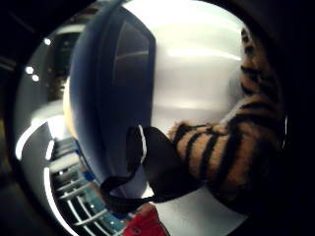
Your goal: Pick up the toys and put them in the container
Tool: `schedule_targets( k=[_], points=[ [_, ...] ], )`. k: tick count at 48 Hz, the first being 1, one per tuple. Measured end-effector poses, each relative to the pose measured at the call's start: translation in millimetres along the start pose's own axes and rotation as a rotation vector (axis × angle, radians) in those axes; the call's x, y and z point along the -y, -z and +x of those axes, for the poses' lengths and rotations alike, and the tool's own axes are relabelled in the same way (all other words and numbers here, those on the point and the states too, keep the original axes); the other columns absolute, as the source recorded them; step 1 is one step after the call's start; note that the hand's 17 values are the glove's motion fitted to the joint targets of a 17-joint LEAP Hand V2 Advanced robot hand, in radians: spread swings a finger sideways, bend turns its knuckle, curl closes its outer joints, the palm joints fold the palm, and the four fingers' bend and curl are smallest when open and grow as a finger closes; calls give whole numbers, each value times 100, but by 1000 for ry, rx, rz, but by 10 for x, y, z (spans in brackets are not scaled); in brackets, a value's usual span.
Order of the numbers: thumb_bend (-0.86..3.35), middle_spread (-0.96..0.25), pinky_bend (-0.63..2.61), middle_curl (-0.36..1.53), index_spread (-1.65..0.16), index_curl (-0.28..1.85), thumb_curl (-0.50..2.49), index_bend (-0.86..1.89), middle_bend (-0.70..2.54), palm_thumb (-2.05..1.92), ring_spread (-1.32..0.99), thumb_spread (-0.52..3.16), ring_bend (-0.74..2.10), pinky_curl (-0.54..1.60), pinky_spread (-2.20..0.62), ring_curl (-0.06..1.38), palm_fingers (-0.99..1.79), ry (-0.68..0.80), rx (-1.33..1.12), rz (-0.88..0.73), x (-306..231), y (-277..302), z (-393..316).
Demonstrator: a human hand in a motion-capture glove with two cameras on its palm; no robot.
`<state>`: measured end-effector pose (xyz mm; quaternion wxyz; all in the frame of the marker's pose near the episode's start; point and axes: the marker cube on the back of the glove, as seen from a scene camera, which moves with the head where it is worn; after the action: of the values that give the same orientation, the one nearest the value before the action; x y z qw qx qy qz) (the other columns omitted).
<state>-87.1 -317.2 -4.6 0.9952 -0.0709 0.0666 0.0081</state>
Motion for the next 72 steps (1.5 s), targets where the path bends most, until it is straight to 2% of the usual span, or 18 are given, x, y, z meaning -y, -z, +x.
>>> schedule_targets(
  k=[22, 34, 42, 44, 50, 57, 65, 72],
  points=[
    [-2, -3, 116, 15, -32, 17, 23, 9, 9, 0, 1, 113, 21, 45, 6, 20, -16, -18, -46, -26, 110, -202, 12],
    [-1, -4, 113, 18, -36, 23, 26, 24, 17, 3, 1, 117, 29, 42, -2, 23, 8, -39, -134, -97, 95, -211, 29],
    [-1, -9, 101, 23, -37, 27, 28, 29, 24, 4, -2, 119, 38, 37, -7, 25, 28, -70, -124, -112, 75, -190, 97],
    [-2, -9, 101, 23, -37, 28, 29, 29, 21, 3, -2, 120, 37, 37, -8, 24, 25, -79, -115, -96, 74, -192, 130],
    [6, -18, 85, 27, -36, 34, 33, 45, 30, 18, -16, 129, 42, 32, -16, 26, 49, -84, -98, -9, 61, -207, 250],
    [18, -28, 95, 31, -36, 36, 44, 37, 34, 44, -34, 128, 57, 33, -34, 30, 82, -98, -113, 76, 49, -238, 234],
    [19, -35, 90, 36, -36, 43, 53, 42, 41, 55, -45, 114, 58, 34, -41, 33, 90, -98, -141, 110, 52, -236, 243],
    [19, -40, 88, 41, -37, 49, 61, 46, 44, 61, -52, 103, 59, 34, -44, 35, 94, -81, -137, 49, -9, -166, 222]
  ],
)
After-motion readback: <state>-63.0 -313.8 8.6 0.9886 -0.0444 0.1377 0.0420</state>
